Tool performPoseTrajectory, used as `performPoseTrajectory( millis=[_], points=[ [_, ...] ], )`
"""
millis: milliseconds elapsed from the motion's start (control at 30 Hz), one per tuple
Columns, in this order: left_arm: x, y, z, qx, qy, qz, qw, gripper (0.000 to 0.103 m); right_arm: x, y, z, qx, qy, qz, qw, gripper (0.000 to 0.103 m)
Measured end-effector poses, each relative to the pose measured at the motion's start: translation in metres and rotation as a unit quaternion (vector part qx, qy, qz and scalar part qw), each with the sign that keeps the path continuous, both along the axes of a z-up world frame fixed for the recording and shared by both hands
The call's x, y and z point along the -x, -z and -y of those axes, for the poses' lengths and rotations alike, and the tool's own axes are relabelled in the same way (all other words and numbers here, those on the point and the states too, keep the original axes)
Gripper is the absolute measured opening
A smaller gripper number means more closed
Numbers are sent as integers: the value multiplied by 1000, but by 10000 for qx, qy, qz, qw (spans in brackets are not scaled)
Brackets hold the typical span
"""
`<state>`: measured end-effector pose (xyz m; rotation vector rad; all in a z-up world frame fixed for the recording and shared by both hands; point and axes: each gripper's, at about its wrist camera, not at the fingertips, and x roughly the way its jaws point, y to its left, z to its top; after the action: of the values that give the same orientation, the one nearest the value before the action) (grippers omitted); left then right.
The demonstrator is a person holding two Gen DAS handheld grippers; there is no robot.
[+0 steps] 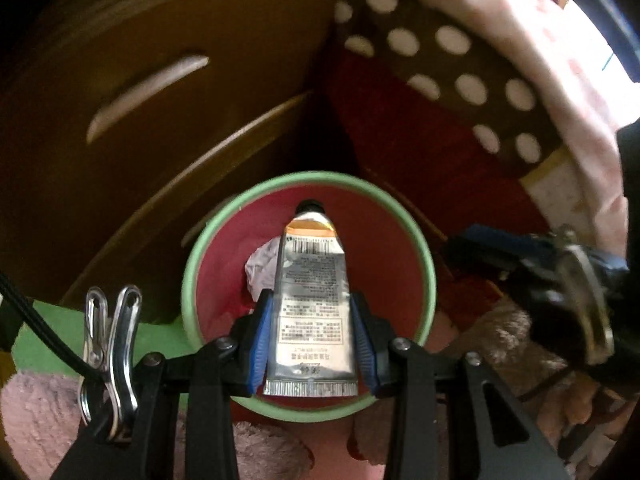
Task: Collect trash
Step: 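Open both tools to drop the tube and shuttlecock into the bucket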
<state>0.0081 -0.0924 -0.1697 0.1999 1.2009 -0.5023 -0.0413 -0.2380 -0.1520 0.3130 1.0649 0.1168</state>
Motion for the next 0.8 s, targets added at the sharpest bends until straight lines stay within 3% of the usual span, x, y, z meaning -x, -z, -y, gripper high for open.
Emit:
performPoseTrajectory(
  millis=[333,800],
  points=[
    [-2,20,-2,-130,81,-92,9998,39,-7,16,1,-166,110,-187,9996,27],
    [-3,17,0,-195,79,-48,9998,40,-2,18,1,-237,128,-118,9996,27]
  ],
)
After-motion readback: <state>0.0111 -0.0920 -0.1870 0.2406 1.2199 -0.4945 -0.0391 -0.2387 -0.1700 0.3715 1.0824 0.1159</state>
